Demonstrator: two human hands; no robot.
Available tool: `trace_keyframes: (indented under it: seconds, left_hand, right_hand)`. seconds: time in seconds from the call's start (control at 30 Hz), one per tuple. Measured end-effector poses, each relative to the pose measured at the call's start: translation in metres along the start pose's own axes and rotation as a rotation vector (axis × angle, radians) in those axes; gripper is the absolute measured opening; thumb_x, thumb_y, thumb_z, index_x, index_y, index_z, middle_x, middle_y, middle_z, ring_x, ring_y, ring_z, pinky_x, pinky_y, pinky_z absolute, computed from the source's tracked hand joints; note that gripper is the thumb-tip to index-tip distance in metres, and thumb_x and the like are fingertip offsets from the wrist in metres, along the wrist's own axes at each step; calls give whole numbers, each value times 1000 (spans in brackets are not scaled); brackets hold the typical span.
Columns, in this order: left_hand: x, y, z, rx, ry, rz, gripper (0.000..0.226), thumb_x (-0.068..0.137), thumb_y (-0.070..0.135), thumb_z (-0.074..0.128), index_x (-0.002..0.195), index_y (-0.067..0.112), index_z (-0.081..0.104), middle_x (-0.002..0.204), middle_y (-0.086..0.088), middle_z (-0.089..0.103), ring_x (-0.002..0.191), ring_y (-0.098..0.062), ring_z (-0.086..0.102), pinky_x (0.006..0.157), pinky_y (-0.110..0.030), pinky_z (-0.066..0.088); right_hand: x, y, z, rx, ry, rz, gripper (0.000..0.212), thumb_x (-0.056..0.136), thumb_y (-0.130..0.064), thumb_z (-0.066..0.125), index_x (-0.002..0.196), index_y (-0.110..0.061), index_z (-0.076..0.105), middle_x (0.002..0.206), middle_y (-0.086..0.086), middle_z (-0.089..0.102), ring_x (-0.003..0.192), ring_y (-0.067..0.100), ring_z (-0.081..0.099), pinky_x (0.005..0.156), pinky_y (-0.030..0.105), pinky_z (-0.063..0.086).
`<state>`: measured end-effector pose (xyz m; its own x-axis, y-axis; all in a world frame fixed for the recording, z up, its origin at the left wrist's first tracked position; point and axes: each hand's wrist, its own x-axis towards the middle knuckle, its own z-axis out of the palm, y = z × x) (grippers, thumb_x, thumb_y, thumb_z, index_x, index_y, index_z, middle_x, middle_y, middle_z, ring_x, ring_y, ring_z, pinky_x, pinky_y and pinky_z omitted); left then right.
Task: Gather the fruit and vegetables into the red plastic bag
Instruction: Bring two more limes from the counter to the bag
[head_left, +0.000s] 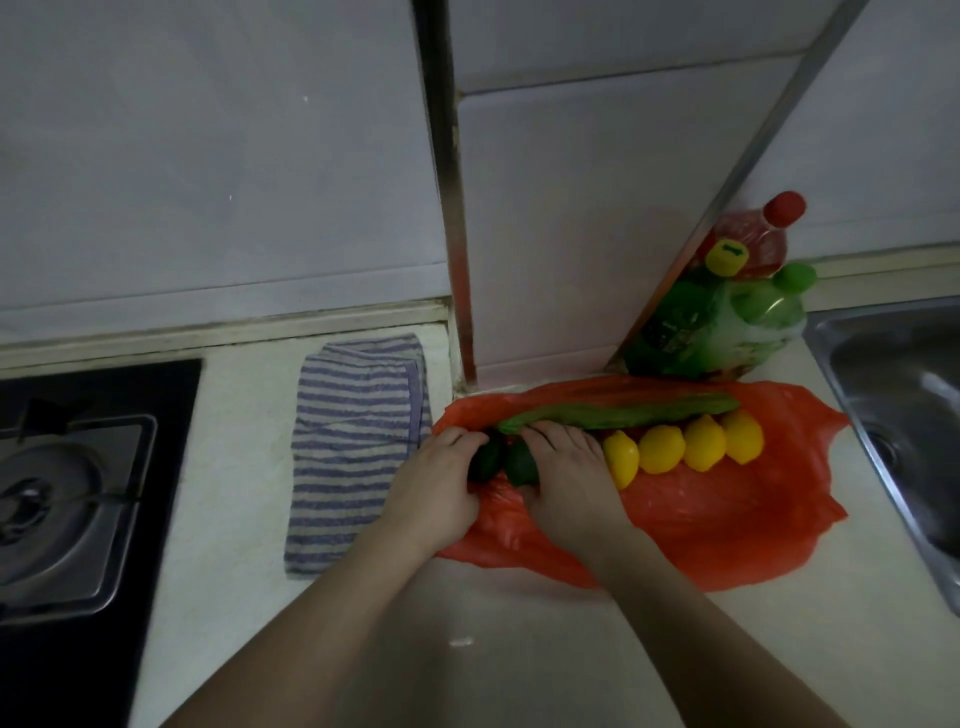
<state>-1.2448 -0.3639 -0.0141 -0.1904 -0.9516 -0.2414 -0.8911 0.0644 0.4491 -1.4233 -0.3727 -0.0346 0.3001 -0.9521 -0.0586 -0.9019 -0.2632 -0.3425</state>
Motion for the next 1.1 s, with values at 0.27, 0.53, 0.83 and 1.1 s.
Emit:
trace_keyframes:
  seconds: [0.27,0.53,0.83,1.1]
  left_hand:
    - [-35,5,-26,15,39,103,63,82,21,59,142,27,41,140,8,42,125,-15,44,97,-30,43]
    - [-77,2,-60,77,146,282,57,84,35,60,137,18,46,140,1,45,126,-20,45,105,-37,38]
    - [-137,9,-100,114,235,353,55,95,44,43,146,22,36,153,0,34,140,-18,29,116,-38,25]
    - [-214,16,-129,97,332,369,48,97,36,43,142,19,42,145,-3,45,133,-21,40,111,-36,31]
  right_hand:
    - [-43,-28,-32,-7,55,121,66,77,-27,69,137,-13,45,136,5,49,123,25,44,106,35,34]
    - [-91,-75,-64,-70,192,247,65,82,-34,61,139,-10,41,143,9,42,130,29,40,104,41,39]
    - [-146,-127,-104,-142,303,290,57,90,-37,43,139,-8,42,143,11,44,134,29,35,110,43,32]
    - [-202,-163,-139,-155,345,235,61,89,-41,33,138,-5,44,143,12,44,134,28,35,113,40,27]
